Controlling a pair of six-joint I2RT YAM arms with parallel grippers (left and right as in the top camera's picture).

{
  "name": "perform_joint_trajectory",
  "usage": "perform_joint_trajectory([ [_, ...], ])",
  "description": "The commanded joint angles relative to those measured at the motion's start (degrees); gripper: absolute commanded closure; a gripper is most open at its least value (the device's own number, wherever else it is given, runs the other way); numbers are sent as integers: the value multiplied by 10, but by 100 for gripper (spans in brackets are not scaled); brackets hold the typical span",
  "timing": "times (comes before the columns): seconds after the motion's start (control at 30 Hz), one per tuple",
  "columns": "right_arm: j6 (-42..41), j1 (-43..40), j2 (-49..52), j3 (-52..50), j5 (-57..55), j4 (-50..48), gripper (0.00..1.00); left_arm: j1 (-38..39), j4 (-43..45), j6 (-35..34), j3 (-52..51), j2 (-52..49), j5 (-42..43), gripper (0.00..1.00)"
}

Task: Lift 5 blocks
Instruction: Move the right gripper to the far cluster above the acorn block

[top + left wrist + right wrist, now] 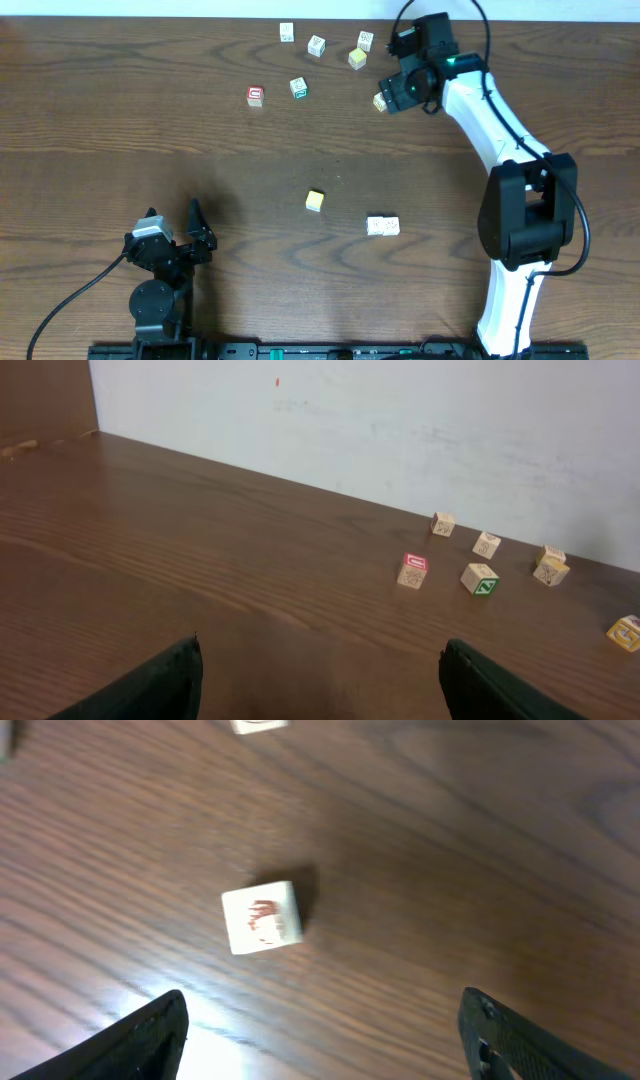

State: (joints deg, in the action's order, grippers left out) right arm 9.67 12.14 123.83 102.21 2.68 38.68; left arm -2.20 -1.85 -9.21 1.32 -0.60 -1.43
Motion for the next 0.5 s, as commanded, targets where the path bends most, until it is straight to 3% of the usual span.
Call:
perform_joint_trajectory([
  [0.0,31,-8,18,14,22,-3,17,-2,-22,-3,-11,4,-7,24],
  [0.47,42,-2,56,13,80,-38,18,-2,-22,-3,-11,4,-7,24],
])
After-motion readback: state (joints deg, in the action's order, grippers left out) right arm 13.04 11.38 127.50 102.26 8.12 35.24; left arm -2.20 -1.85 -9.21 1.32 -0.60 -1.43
